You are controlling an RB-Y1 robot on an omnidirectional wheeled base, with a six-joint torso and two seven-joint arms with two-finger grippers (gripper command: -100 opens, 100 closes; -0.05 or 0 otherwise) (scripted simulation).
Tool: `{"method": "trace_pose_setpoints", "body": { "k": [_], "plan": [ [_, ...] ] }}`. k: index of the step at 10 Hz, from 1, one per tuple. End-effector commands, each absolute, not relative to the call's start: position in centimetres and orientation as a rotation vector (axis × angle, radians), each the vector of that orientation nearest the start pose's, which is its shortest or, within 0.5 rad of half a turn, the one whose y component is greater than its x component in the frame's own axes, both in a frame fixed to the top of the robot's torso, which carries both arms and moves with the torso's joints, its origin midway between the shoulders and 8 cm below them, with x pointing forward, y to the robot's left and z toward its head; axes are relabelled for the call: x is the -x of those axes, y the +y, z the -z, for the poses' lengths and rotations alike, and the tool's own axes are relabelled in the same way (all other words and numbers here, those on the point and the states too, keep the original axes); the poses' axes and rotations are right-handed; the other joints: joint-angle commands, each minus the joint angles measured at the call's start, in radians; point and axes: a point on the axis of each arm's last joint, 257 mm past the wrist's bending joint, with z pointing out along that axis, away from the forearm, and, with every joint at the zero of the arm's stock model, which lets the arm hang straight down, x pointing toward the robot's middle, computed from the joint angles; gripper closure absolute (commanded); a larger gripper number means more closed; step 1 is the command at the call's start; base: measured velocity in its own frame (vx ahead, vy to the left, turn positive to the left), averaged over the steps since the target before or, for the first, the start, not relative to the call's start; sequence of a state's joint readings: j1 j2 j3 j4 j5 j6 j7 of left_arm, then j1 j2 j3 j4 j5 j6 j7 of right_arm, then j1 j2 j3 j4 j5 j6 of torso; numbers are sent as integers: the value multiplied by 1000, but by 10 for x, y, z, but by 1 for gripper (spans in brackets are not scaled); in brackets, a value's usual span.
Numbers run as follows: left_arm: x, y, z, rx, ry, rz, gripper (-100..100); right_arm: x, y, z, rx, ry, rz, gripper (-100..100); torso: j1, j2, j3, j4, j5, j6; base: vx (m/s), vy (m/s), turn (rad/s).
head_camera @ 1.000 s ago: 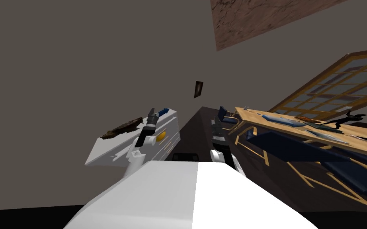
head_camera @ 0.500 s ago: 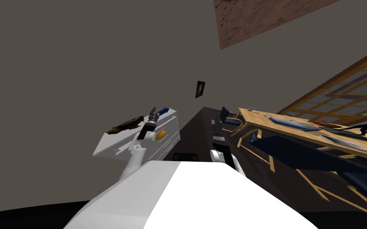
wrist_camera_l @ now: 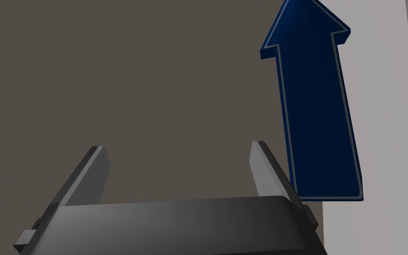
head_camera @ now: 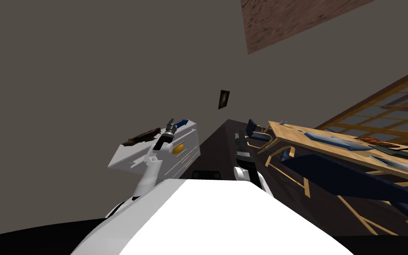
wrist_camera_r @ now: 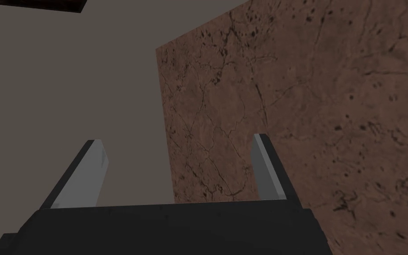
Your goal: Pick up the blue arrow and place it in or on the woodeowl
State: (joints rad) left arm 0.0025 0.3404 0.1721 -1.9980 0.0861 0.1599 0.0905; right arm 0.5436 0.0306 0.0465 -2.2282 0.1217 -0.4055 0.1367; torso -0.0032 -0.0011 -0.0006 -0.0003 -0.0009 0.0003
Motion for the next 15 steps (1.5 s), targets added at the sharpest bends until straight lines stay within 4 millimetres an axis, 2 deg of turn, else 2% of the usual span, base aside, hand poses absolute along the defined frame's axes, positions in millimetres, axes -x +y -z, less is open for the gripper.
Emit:
{"method": "trace_pose_setpoints", "body": {
  "k": [1,2,3,5,6,8,9,11,12,14,15],
  "plan": [
    [-533,359,18,936,1036,1112,-100,-367,-264,34,-692,826,-1088,0,0,0,0,0,0,0,0,-69,160],
    [-539,359,19,955,1047,1106,-100,-367,-264,34,-692,826,-1088,0,-1,0,0,0,0,-1,-5,-86,100],
    [-549,373,17,979,1053,1087,-100,-367,-264,34,-692,826,-1088,0,-2,-1,0,0,0,0,-34,-128,146],
    [-557,375,23,1016,1072,1071,-100,-367,-263,34,-692,826,-1088,0,-3,1,1,0,-1,0,-11,-59,36],
    [-566,390,20,1044,1077,1050,-100,-367,-264,34,-692,826,-1088,0,1,0,0,0,0,0,7,-55,156],
    [-574,392,25,1079,1093,1035,-100,-367,-264,34,-692,826,-1088,0,-1,-1,-1,0,0,0,-2,-52,38],
    [-583,409,23,1113,1092,1013,-100,-367,-264,34,-692,826,-1088,0,1,-1,0,0,0,0,-11,-71,142],
    [-589,411,27,1148,1109,997,-100,-367,-264,34,-692,826,-1088,0,-1,0,0,0,0,0,-5,-56,39],
    [-597,427,22,1181,1103,977,-100,-367,-264,34,-692,826,-1088,0,0,-1,0,0,0,0,7,-62,128],
    [-602,429,28,1220,1121,958,-100,-367,-264,34,-692,826,-1088,0,-1,-1,-1,0,0,0,0,-55,36],
    [-609,446,21,1254,1110,940,-100,-367,-264,34,-692,826,-1088,0,0,-1,-1,0,0,0,10,-70,127]
  ]
}}
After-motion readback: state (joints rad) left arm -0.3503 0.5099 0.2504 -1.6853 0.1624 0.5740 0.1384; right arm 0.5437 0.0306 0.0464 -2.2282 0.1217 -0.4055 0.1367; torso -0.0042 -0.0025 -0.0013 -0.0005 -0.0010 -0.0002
